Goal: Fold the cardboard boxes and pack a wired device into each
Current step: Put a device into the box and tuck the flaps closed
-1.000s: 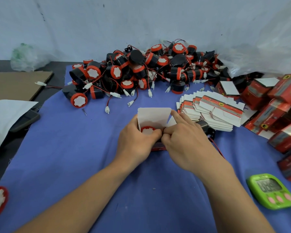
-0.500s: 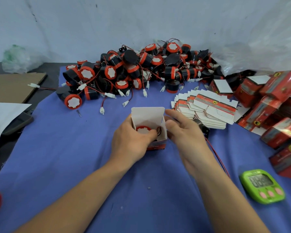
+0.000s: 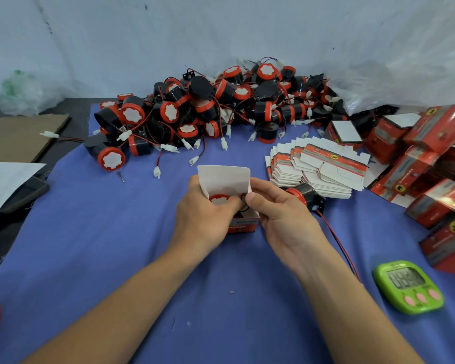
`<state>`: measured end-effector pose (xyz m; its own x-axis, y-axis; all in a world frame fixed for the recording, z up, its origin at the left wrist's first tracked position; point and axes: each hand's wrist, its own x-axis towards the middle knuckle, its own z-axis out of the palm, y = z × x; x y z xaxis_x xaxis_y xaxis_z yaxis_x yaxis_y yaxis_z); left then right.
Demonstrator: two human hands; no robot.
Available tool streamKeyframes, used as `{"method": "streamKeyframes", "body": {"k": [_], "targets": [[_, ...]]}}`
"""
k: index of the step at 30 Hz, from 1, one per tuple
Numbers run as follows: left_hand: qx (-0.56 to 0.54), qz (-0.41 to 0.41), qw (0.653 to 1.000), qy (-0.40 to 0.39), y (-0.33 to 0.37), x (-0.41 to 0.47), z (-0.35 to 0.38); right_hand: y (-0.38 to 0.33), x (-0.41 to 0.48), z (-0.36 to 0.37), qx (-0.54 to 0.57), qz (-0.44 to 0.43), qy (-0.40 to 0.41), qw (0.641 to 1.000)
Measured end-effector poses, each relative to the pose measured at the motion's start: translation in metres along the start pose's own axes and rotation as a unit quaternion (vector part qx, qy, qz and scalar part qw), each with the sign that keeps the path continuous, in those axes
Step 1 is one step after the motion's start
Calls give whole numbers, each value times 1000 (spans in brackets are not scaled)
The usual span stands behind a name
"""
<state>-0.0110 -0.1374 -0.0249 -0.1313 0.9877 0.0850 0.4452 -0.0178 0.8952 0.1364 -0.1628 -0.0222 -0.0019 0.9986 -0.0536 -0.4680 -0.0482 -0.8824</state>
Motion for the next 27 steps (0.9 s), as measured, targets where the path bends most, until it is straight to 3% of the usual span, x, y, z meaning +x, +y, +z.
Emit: {"method": "streamKeyframes", "body": {"k": [9,14,17,21,23,27], "targets": [[-36,-16,999,20,0,-4,3,1,2,-6,-62,7,-9,998],[-179,90,977,70,2,-5,-9,1,1,-5,-82,4,-22,996],[-197,38,977,67,14,2,-17,1,0,-5,-100,11,-35,994],[-289,-110,951,-5,29,5,-21,2,-4,-1,-224,23,-68,972],[-341,-136,929,-41,28,2,-20,2,-3,-1,-258,20,-50,965],[-461,-131,864,-152,16,3,-22,2,-1,-2,-223,9,3,975]]}}
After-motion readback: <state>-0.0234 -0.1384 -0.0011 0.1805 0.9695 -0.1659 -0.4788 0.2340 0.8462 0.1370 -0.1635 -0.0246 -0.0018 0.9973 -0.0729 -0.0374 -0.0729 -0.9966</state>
